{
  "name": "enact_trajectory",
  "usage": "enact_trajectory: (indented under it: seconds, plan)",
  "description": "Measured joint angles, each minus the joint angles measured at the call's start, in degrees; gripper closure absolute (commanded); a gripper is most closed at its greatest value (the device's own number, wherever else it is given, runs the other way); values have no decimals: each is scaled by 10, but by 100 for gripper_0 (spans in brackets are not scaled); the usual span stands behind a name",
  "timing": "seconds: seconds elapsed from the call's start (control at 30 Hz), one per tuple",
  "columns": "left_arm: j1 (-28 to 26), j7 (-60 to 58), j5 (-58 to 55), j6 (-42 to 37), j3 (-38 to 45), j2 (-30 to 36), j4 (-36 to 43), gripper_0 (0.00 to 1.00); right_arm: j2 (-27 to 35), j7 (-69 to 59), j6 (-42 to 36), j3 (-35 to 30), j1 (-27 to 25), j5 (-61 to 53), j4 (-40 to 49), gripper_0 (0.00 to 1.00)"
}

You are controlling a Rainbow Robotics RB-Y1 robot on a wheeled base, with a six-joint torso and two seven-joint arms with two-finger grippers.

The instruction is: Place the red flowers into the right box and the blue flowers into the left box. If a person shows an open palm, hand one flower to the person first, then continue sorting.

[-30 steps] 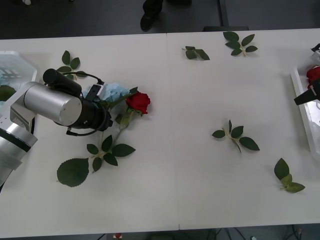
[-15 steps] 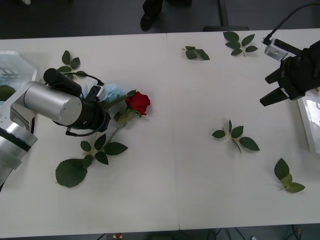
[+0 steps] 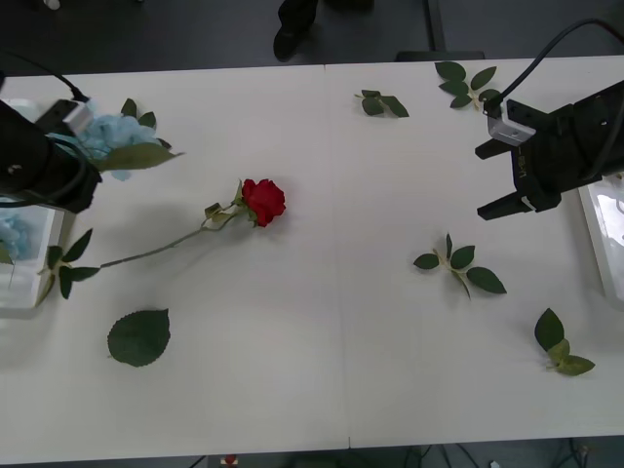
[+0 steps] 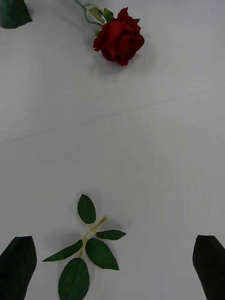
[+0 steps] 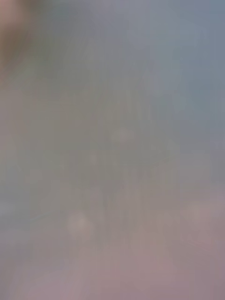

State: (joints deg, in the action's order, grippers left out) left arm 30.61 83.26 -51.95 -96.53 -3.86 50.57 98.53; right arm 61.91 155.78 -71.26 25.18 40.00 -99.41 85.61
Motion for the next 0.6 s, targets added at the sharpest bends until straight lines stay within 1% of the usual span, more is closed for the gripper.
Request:
enact_trajectory:
  seconds: [0.17,0.23,0.33,0.43,0.6]
  plan:
    - [0,16,20,-50,57,67,4,100,0,0,2,0,0,-8,-4,3]
    - [0,55,45,-57,70,87,1,100,0,0,2,0,0,-9,-5,3]
    - [0,158,82,-59,83,111,-15,100,-1,0,2,0,0,-11,-5,3]
    - [0,253,132,-55,88,129,-46,100,-3,0,2,0,0,-12,-6,3]
    - [0,269,189,-1,88,146,-138,100,-9,0,2,0,0,-18,-7,3]
